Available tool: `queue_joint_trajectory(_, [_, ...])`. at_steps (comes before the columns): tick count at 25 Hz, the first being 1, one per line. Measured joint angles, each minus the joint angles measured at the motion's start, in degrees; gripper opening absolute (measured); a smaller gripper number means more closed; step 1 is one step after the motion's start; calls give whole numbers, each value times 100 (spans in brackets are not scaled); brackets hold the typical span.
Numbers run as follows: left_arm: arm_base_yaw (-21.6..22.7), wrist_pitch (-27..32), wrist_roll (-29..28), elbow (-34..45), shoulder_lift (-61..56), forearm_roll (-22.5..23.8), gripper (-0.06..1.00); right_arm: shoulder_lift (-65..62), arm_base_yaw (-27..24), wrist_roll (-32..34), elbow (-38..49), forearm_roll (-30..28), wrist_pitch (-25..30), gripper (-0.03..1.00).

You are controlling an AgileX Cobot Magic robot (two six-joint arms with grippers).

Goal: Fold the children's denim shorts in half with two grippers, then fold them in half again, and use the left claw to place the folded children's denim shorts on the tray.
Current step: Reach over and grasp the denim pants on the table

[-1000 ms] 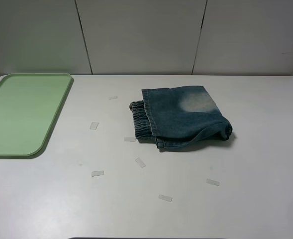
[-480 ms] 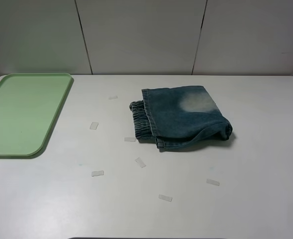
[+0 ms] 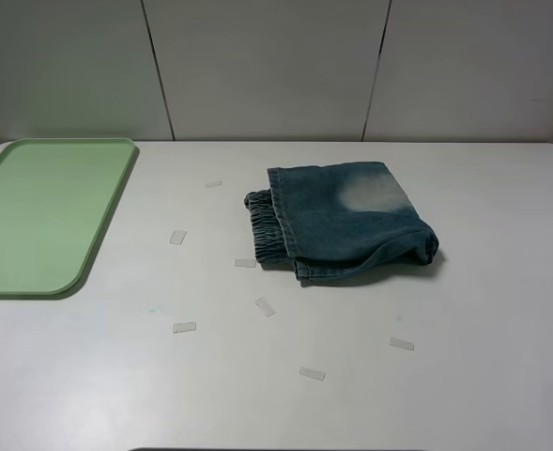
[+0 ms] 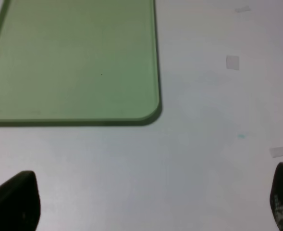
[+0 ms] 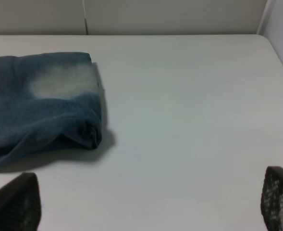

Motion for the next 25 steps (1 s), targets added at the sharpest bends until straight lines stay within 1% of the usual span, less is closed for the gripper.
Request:
queue_joint_trajectory(13, [0,0,2,0,0,0,95,0,0,0,0,0,0,69])
queue_joint_trajectory(17, [0,0,141,-32,52,0,95,0,0,0,0,0,0,69])
queue_joint_trajectory(21, [0,0,141,-311,819,0,95,0,0,0,0,0,0,69])
queue_joint_trajectory(23, [0,-13,141,-506,1436,0,95,0,0,0,0,0,0,69])
queue_joint_trajectory(25, [-9,-158,141,-663,2042,-34,95,0,0,0,0,0,0,69])
